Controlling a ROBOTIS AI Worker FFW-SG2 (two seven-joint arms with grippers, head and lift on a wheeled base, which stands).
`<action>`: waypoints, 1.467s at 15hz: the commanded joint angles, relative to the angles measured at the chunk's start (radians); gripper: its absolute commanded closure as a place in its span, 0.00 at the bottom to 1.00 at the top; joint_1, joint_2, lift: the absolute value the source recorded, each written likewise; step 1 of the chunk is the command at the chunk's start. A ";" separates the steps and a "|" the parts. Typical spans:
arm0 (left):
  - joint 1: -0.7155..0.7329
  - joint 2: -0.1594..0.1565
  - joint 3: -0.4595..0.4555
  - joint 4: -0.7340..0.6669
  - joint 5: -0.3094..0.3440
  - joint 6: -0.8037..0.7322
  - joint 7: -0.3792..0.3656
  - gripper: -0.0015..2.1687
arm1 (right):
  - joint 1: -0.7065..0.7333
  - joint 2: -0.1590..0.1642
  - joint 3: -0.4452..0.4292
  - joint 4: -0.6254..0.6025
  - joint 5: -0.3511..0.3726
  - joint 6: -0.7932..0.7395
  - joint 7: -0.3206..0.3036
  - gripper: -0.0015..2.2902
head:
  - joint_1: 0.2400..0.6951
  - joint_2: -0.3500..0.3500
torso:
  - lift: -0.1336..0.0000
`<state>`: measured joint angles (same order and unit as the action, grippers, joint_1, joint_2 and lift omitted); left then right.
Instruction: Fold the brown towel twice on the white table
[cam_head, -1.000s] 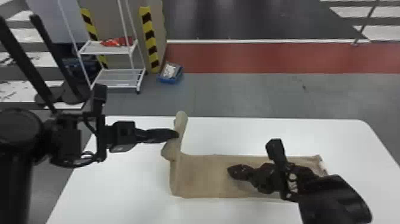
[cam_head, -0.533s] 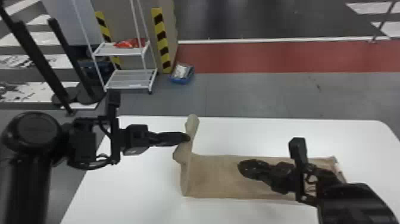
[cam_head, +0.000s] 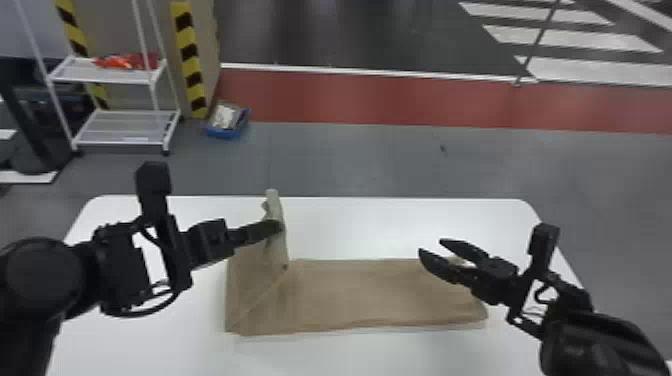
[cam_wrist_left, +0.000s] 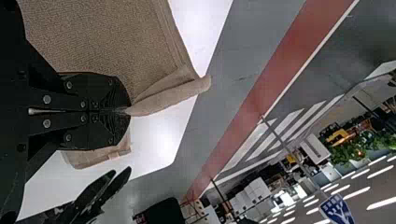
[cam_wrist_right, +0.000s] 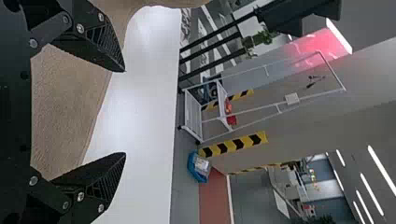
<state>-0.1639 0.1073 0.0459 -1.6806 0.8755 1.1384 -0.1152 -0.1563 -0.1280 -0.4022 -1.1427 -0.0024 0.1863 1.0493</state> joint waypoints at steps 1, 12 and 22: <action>0.015 -0.009 -0.143 0.021 -0.004 -0.139 0.034 0.66 | 0.027 -0.019 -0.066 -0.038 -0.037 0.016 0.005 0.04 | 1.00 0.20 | 1.00; -0.022 -0.110 -0.534 0.283 -0.155 -0.581 0.127 0.66 | 0.046 -0.107 -0.133 0.029 -0.119 -0.040 0.015 0.04 | 1.00 0.00 | 1.00; -0.048 -0.110 -0.598 0.349 -0.128 -0.587 0.077 0.01 | 0.052 -0.090 -0.104 0.067 -0.163 -0.073 0.000 0.05 | 1.00 0.00 | 1.00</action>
<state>-0.2114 -0.0001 -0.5507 -1.3291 0.7444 0.5467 -0.0377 -0.1066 -0.2393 -0.5165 -1.0655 -0.1703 0.1077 1.0528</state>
